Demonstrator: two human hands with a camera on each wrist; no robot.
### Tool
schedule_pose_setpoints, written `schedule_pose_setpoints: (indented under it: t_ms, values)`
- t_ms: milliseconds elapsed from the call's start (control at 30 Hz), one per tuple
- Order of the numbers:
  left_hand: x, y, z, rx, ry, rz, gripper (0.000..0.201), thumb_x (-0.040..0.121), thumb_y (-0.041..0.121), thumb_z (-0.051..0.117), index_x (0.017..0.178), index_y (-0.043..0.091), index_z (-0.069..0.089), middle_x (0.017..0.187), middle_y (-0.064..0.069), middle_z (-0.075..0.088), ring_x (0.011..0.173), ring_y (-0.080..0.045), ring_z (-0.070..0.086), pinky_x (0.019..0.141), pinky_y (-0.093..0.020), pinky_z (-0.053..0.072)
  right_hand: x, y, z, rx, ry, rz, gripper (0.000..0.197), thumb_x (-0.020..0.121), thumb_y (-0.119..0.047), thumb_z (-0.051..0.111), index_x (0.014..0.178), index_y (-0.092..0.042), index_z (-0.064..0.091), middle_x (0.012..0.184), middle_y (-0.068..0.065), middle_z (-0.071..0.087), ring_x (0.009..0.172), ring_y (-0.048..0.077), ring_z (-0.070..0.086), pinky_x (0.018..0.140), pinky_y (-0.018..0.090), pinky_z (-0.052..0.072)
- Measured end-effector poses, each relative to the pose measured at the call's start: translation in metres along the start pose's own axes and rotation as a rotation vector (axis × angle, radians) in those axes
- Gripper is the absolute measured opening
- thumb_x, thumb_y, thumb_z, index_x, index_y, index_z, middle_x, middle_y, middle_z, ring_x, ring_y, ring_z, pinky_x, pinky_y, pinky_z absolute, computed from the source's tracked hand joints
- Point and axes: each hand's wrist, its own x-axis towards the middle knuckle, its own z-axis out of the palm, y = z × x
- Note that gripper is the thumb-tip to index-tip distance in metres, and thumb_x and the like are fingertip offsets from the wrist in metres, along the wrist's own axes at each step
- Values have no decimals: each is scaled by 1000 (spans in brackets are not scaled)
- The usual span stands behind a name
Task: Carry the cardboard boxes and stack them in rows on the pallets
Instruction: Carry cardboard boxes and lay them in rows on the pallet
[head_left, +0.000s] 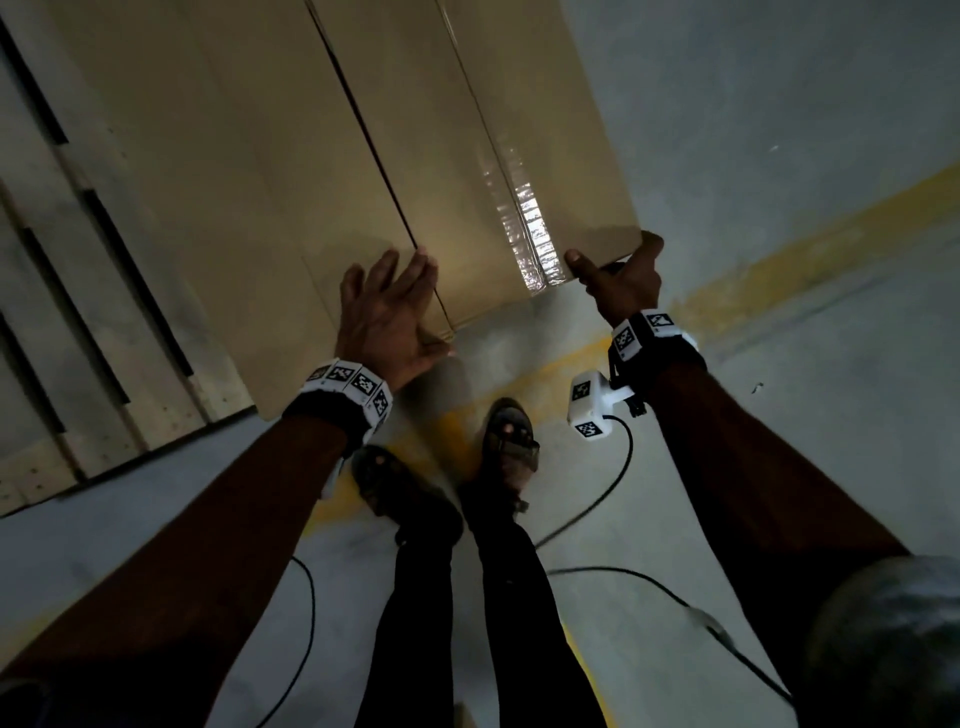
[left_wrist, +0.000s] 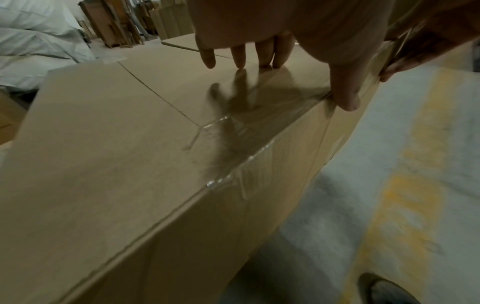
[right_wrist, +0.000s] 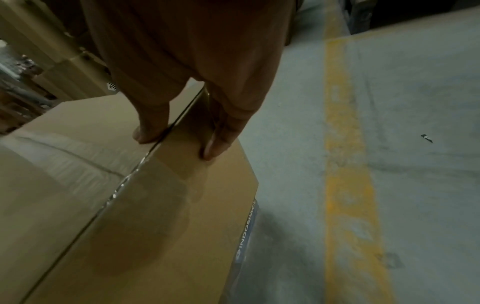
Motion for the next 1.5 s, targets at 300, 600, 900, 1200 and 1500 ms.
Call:
schedule_pose_setpoints:
  t_ms: [300, 600, 900, 1200, 1500]
  values:
    - [2, 3, 2, 18, 6, -4, 110, 73, 78, 67, 156, 14, 34, 165, -6, 32, 148, -34, 29, 116, -53, 23, 8, -4, -17, -111, -71, 8, 96, 66, -58, 86, 136, -16, 36, 105, 13, 73, 92, 28, 73, 90, 49, 59]
    - [58, -13, -41, -363, 325, -258, 45, 79, 60, 69, 109, 26, 74, 106, 2, 72, 109, -25, 62, 101, -42, 48, -2, -4, -8, 248, -18, 249, 81, 88, -44, 78, 150, -23, 31, 131, 16, 65, 83, 17, 72, 75, 37, 58]
    - [174, -90, -107, -300, 159, -357, 74, 92, 56, 65, 154, 22, 41, 155, -10, 44, 143, -34, 38, 116, -47, 28, -78, -7, 97, 511, -43, 669, 98, 76, -71, 66, 155, -30, 26, 134, 15, 54, 101, 35, 63, 84, 46, 54]
    - [212, -183, -112, -214, 50, -363, 80, 102, 58, 45, 164, 18, 15, 171, -11, 8, 156, -36, 10, 123, -59, 13, -149, -21, 195, 533, 193, 593, 62, 107, -28, 50, 160, -15, 19, 158, 20, 40, 139, 36, 47, 109, 42, 43]
    - [266, -220, -127, -270, 125, -329, 83, 98, 56, 45, 163, 13, 18, 170, -11, 16, 156, -33, 15, 124, -57, 15, -140, -48, 229, 410, 583, 454, 89, 89, -72, 25, 157, -16, 31, 133, 23, 61, 108, 47, 63, 88, 57, 53]
